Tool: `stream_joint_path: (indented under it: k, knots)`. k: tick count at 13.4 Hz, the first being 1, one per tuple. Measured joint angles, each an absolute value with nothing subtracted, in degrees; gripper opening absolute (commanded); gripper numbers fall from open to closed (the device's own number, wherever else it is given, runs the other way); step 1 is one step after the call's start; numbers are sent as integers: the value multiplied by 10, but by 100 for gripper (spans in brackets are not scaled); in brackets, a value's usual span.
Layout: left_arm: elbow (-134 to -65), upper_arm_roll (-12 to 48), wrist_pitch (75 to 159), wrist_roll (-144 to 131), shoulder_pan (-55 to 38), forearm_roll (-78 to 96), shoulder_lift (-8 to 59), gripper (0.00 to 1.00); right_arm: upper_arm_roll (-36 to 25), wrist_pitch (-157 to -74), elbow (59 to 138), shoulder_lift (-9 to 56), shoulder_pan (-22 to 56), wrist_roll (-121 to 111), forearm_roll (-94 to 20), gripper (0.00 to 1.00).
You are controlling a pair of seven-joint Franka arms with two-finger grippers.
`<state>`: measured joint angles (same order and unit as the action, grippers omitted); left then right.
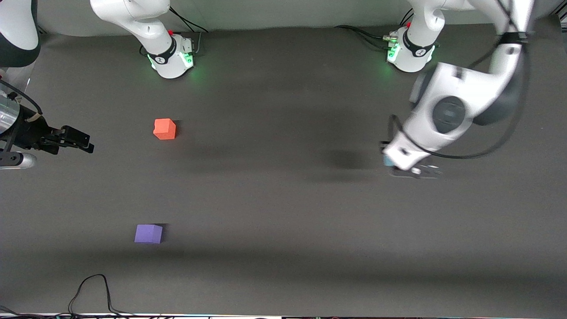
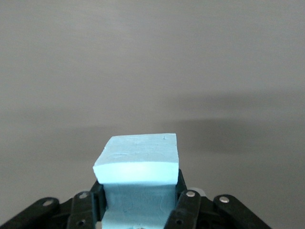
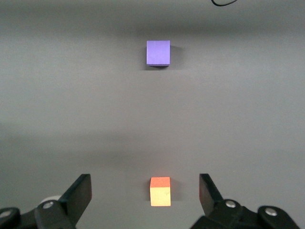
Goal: Place blue block between orange and purple blocks
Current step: 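Carry the blue block toward table middle while the right gripper approaches, then set the blue block down and open the left gripper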
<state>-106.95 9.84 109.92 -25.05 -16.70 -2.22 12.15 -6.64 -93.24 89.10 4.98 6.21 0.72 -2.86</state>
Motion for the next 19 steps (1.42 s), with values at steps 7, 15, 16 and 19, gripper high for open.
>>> stream_joint_path:
  k: [7, 15, 16, 19]
  knots:
    - [-968, 119, 1200, -437, -359, -22, 282, 34, -63, -925, 892, 68, 64, 7, -30, 100]
    - [-952, 117, 1296, -493, -409, -51, 394, 100, -55, -953, 890, 105, 142, 42, -51, 100]
    - [-949, 115, 1296, -493, -409, -52, 394, 100, -55, -957, 890, 111, 154, 56, -52, 100]
    - [-930, 108, 1274, -493, -405, -53, 387, 100, -54, -970, 890, 126, 185, 93, -54, 100]
